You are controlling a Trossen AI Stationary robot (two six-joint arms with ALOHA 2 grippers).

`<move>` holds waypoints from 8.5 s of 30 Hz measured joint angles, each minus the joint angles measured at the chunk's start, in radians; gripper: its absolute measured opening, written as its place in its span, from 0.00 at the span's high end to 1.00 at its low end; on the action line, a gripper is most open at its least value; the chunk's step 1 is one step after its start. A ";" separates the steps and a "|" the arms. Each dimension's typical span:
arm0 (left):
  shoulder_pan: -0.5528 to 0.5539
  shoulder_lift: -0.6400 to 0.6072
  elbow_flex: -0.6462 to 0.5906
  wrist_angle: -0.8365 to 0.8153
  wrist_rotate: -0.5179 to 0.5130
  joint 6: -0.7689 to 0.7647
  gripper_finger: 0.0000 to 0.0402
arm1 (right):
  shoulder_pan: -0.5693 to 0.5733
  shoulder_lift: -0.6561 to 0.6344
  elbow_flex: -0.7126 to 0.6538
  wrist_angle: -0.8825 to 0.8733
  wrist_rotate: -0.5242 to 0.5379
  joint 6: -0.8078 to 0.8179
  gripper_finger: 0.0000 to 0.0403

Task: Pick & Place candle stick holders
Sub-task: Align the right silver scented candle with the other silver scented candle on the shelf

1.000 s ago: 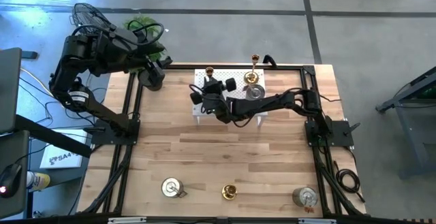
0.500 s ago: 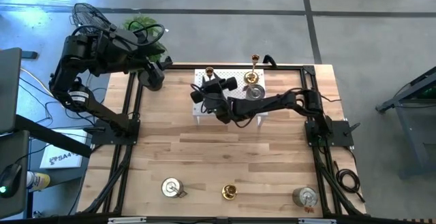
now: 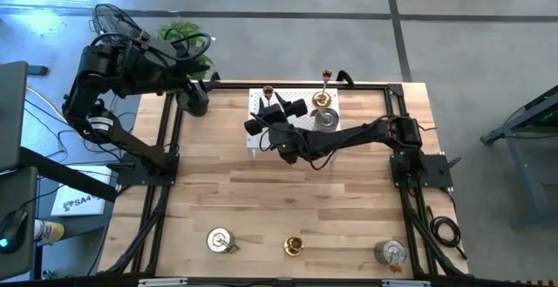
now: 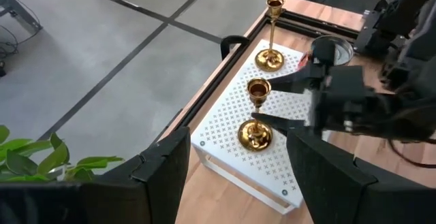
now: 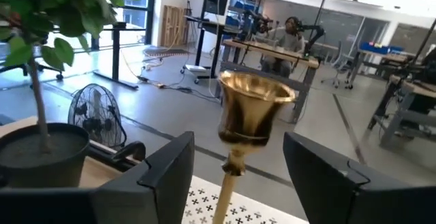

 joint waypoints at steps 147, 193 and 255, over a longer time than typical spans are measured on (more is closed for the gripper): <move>-0.249 -0.034 -0.583 0.592 0.449 -0.338 0.40 | 1.385 -0.759 -0.001 -0.415 0.012 -0.306 0.22; -0.249 -0.034 -0.583 0.586 0.448 -0.364 0.40 | 1.284 -0.761 -0.001 -0.323 0.301 -0.248 0.22; -0.249 -0.034 -0.583 0.585 0.448 -0.364 0.40 | 1.284 -0.754 0.000 -0.315 0.201 -0.182 0.22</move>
